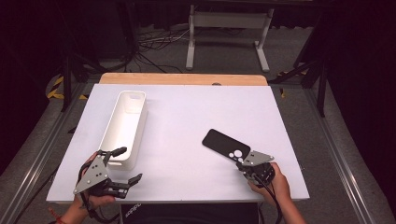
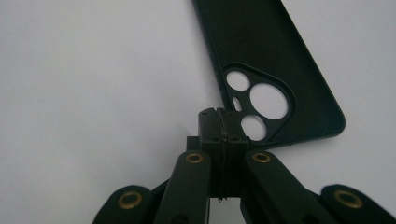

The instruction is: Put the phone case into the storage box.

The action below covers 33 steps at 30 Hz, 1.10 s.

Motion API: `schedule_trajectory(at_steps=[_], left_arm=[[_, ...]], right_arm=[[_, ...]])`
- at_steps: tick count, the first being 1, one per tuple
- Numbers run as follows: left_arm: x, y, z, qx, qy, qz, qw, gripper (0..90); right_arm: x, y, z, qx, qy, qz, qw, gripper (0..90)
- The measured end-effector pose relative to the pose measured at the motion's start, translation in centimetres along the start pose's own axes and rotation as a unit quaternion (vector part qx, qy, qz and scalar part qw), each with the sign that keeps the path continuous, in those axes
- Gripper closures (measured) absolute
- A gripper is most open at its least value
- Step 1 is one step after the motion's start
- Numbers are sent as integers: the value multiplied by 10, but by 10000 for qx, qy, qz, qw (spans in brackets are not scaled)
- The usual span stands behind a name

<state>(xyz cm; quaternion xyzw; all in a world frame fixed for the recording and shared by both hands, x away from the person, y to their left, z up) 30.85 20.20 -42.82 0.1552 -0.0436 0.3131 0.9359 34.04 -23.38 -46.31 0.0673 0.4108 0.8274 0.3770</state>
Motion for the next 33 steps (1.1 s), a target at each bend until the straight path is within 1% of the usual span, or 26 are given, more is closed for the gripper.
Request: schedule_trajectory(at_steps=[2, 3, 4, 5, 6, 7, 9, 12, 13, 15, 18, 21, 22, 26, 29, 33], left_arm=[[0, -1, 0, -16, 11, 19, 10000, 76], [0, 0, 0, -11, -13, 22, 10000, 78], [1, 0, 0, 12, -12, 1, 10000, 78], [1, 0, 0, 12, -12, 1, 10000, 79], [2, 0, 1, 2, -2, -2, 10000, 79], [2, 0, 1, -14, -1, -13, 10000, 79], [3, 0, 1, -7, 5, -46, 10000, 79], [3, 0, 1, -8, 10, -87, 10000, 79], [3, 0, 1, -10, 10, -98, 10000, 79], [2, 0, 1, -17, 18, -99, 9999, 79], [2, 0, 1, -15, 24, -111, 9999, 79], [1, -1, 1, -4, 44, -117, 9999, 79], [1, -1, 1, -4, 42, -123, 9999, 79], [1, -3, 1, -9, 63, -119, 9999, 79], [2, -4, 1, 25, 49, -156, 9999, 79], [1, -5, 1, 54, 59, -188, 9998, 78]], right_arm=[[-2, 0, 1, 74, -42, 0, 10000, 900], [-3, 0, 1, 167, -69, -37, 9998, 900], [-6, 0, 2, 350, -121, -45, 9993, 900], [-6, 0, 2, 350, -121, -45, 9993, 900], [-9, 0, 3, 493, -184, -10, 9986, 900], [-12, -1, 5, 629, -265, -76, 9976, 900], [-14, -3, 6, 766, -323, -60, 9965, 900], [-16, -8, 8, 985, -323, -79, 9946, 900], [-16, -9, 9, 981, -343, -84, 9945, 900], [-20, -11, 12, 1044, -338, -193, 9938, 900], [-25, -14, 14, 1104, -406, -256, 9927, 900], [-33, -17, 17, 1148, -397, -380, 9919, 900], [-33, -17, 17, 1148, -397, -380, 9919, 900], [-52, -23, 23, 1038, -554, -435, 9921, 900], [-63, -29, 26, 995, -560, -470, 9923, 900], [-73, -36, 27, 982, -556, -562, 9920, 900]])
Point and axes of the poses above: each handheld gripper's, and its own axes: y roughly backward along the jaws, z roughly out of its top, x roughly to its left, the point moved 3 cm from there along -y, roughly forward along the jaws, and after that the axes turned 1 degree about z, right-handed, at the moved point
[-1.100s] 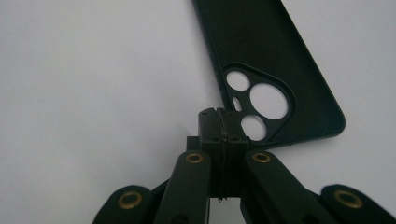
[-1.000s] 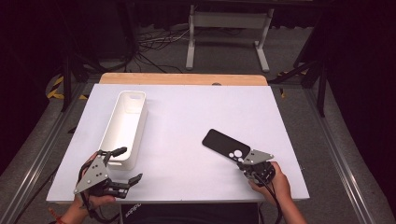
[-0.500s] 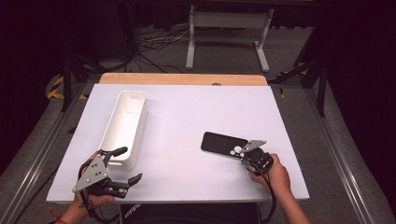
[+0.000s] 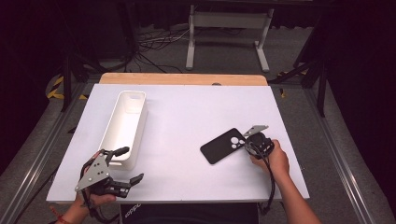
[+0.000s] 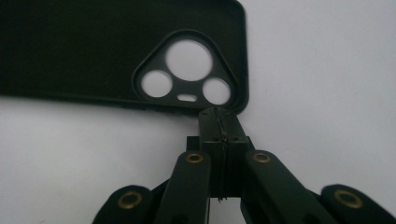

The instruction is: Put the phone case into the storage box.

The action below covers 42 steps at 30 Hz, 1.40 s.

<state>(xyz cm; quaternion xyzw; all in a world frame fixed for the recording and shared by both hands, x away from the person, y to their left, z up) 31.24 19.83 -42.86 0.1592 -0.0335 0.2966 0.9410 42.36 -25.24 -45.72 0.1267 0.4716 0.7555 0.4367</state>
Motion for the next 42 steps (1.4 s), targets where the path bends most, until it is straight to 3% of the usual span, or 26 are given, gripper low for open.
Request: schedule_trajectory(at_steps=[6, 11, 15, 18, 26, 34, 42], left_arm=[[0, -4, 0, 4, 1, -18, 10000, 79], [0, -6, 0, 77, -25, -50, 10000, 79], [-1, -7, -1, 51, -12, -49, 10000, 79], [2, -6, -1, 103, -22, -82, 9999, 79], [1, -6, -1, 107, -31, -62, 9999, 79], [0, -6, -1, 82, -49, -68, 9999, 79], [1, -5, -1, 113, -52, -79, 9999, 80]], right_arm=[[-18, -15, 9, -137, -104, 24, 9998, 900], [-19, -22, 17, -201, -30, 14, 9998, 900], [-16, -29, 28, -294, 2, 98, 9995, 900], [-8, -35, 39, -341, 155, 142, 9992, 900], [6, -43, 58, -317, 333, 139, 9988, 900], [17, -44, 71, -279, 484, 204, 9982, 900], [18, -39, 79, -380, 441, 330, 9978, 900]])
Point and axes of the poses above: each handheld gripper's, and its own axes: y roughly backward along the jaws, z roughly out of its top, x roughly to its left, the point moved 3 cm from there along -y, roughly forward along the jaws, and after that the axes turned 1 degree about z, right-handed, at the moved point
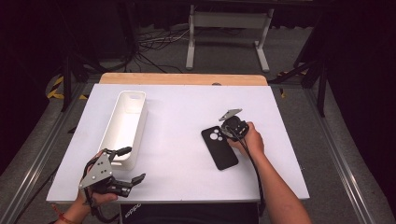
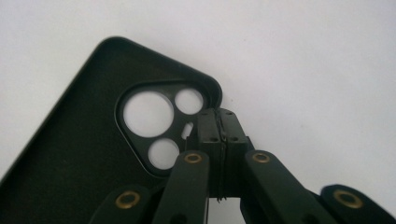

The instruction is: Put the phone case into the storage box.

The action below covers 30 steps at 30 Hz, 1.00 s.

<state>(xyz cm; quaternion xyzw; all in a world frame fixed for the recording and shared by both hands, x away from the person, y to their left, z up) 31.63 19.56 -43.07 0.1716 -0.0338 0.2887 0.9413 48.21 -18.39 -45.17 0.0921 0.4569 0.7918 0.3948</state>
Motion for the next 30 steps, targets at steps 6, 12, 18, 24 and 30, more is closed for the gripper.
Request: schedule_trajectory(at_steps=[6, 12, 18, 24, 30], left_arm=[[0, 1, 0, -22, 12, 4, 10000, 81], [0, 1, 0, -38, -13, 8, 10000, 81], [-1, 0, 0, 24, -30, -36, 10000, 81], [-1, -1, -1, 40, -44, -50, 10000, 79], [-2, -2, -1, 111, -92, -98, 9998, 73]], right_arm=[[0, 6, 14, -192, -195, 145, 9995, 847], [-1, 0, 15, -88, -342, 236, 9991, 758], [-5, -4, 14, -82, -578, 265, 9979, 570], [-11, -11, 11, 90, -995, 251, 9947, 206], [-14, -13, 12, 16, -1212, 313, 9921, 163]])
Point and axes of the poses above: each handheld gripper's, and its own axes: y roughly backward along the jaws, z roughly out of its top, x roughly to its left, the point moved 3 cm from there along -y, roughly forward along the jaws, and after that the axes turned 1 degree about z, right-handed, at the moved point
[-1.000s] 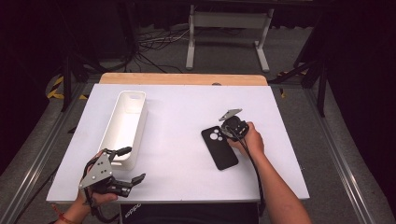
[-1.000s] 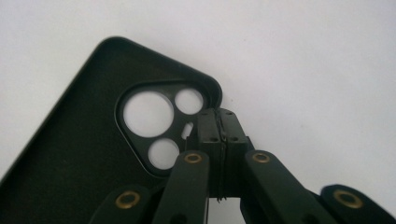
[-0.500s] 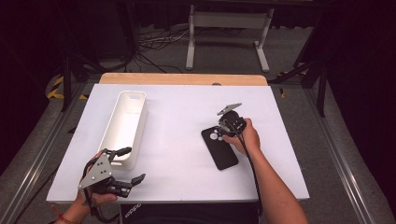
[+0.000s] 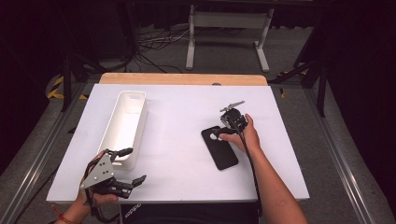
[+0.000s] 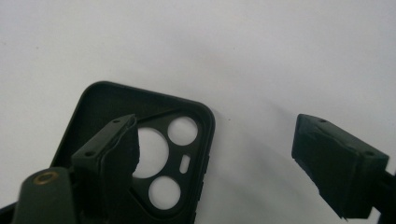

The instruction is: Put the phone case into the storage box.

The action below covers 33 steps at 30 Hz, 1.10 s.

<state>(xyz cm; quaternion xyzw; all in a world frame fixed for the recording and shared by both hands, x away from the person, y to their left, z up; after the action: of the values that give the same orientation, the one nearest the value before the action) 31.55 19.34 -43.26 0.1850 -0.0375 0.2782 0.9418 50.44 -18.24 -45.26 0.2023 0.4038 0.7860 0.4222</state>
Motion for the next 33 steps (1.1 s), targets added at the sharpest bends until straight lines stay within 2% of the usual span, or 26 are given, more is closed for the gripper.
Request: schedule_trajectory(at_steps=[2, 3, 8, 9, 10, 15, 18, 20, 23, 25, 28, 33], left_arm=[[0, 0, 0, 4, -18, -1, 10000, 73], [0, 0, 0, 9, -16, -13, 10000, 73], [0, 1, 0, -11, 4, 7, 10000, 72], [0, 1, 0, -12, 8, 3, 10000, 72], [0, 1, 0, -11, 6, 2, 10000, 72], [0, 1, 0, -6, 8, -5, 10000, 71], [0, 0, 0, -4, 7, -26, 10000, 71], [0, 0, 0, -7, 44, -25, 10000, 71], [0, 0, 0, -11, 28, -40, 10000, 70], [1, 0, 0, 8, 31, -59, 10000, 70], [1, 0, 0, 17, 13, -43, 10000, 70], [0, -2, 0, 27, -2, -62, 10000, 70]], right_arm=[[0, 0, 1, 8, -26, 19, 10000, 176], [0, -1, 2, 70, -1, 127, 9999, 247], [1, -4, 5, 155, 8, 81, 9998, 468], [1, -4, 5, 163, 2, 130, 9998, 506], [2, -4, 5, 203, -7, 205, 9996, 514], [2, -8, 3, 366, -18, 241, 9990, 559], [1, -8, 3, 389, -45, 336, 9987, 610], [1, -8, 3, 411, -53, 411, 9983, 674], [-1, -7, 2, 415, -196, 481, 9978, 731], [-2, -7, 2, 388, -230, 487, 9978, 735], [-5, -8, 1, 322, -408, 550, 9971, 732], [-2, -10, 2, 326, -313, 335, 9984, 792]])
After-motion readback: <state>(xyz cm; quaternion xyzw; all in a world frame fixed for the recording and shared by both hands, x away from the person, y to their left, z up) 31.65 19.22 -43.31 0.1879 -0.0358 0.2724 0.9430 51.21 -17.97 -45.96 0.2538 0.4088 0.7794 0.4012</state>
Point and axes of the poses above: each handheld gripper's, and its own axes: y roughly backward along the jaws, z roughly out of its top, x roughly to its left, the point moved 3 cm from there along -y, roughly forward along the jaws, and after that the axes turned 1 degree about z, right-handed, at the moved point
